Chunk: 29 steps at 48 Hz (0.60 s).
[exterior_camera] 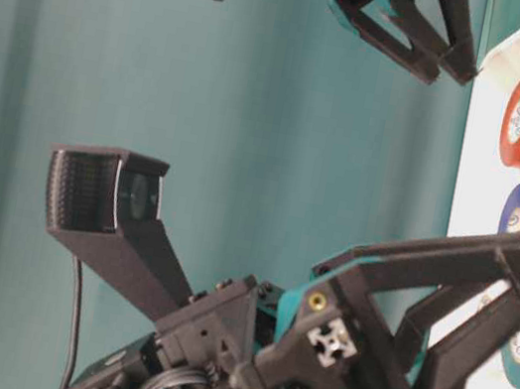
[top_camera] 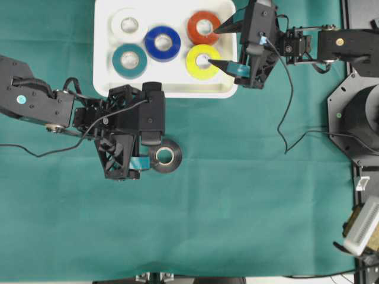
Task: Put the tape alternately from left to right into the white case.
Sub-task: 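Open the right gripper to release the red roll and withdraw right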
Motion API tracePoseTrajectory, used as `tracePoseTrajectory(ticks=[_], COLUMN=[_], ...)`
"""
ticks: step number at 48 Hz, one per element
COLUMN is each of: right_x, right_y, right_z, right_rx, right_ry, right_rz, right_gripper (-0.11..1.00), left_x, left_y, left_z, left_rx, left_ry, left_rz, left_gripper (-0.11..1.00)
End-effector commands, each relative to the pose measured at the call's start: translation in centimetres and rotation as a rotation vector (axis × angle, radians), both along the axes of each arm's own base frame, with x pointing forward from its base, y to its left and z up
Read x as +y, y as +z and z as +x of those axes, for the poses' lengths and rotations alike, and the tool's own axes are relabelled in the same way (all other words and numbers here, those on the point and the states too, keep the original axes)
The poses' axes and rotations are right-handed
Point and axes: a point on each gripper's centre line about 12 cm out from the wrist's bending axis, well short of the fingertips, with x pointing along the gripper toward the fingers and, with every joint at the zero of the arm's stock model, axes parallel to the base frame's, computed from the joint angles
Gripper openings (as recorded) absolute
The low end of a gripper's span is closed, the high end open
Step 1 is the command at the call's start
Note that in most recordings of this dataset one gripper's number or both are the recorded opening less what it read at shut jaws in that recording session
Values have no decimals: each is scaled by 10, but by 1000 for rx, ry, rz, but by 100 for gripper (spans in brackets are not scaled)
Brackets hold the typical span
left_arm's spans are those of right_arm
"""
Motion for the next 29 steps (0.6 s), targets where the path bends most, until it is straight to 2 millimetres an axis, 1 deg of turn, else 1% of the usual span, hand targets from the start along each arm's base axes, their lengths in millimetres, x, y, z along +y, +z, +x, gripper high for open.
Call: tracePoseTrajectory(ticks=[1, 17, 29], right_x=[11, 51, 71], right_y=[11, 9, 5], right_z=[1, 5, 5], right_rx=[-39, -36, -22], right_ry=[37, 169, 235], right_rz=[-9, -7, -4], right_gripper=[83, 83, 83], left_x=[-1, -1, -2], left_y=[15, 16, 15], left_z=[2, 2, 2], left_rx=[-45, -47, -45], left_ry=[-1, -1, -2], left_rz=[-8, -8, -8], left_gripper=[61, 61, 61])
